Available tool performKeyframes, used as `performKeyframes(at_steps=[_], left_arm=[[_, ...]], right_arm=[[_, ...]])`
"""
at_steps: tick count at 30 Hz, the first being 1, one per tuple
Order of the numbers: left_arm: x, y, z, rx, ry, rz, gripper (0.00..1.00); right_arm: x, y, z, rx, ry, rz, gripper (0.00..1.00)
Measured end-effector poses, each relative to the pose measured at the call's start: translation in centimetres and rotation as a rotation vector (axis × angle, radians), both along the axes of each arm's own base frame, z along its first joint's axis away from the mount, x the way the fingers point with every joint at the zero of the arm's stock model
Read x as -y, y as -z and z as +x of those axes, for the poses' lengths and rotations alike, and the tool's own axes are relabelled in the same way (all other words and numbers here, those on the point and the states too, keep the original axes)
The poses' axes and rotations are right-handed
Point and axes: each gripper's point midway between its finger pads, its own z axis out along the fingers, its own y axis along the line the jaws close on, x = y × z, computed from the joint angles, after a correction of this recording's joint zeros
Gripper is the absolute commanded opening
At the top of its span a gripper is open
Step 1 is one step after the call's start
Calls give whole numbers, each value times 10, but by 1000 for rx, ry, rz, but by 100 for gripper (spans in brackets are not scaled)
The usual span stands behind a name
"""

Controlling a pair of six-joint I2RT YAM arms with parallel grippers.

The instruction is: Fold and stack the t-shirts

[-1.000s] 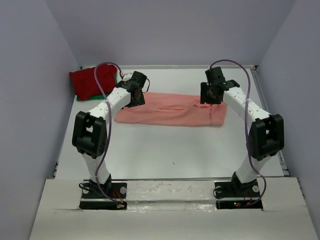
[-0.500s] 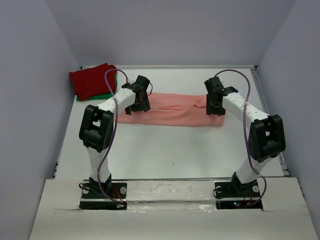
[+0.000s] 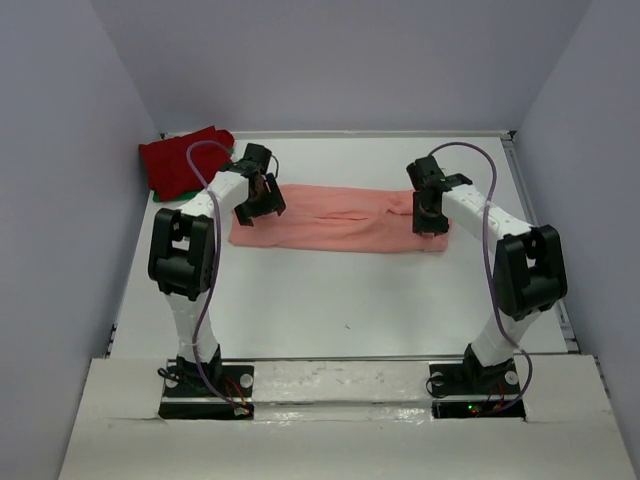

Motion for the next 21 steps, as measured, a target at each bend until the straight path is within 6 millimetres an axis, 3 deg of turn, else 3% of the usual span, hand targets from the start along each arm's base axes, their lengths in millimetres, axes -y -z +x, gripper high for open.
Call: performKeyframes(at_steps=[7, 10, 21], left_arm=[[-10, 8, 6, -14, -39, -52, 83], [-9, 13, 4, -28, -39, -57, 83], [-9, 31, 3, -65, -49, -53, 82]], right_arm=[[-6, 13, -2, -44, -11, 24, 41], [-6, 14, -2, -46, -10, 25, 34], [-4, 14, -2, -44, -7, 13, 36]])
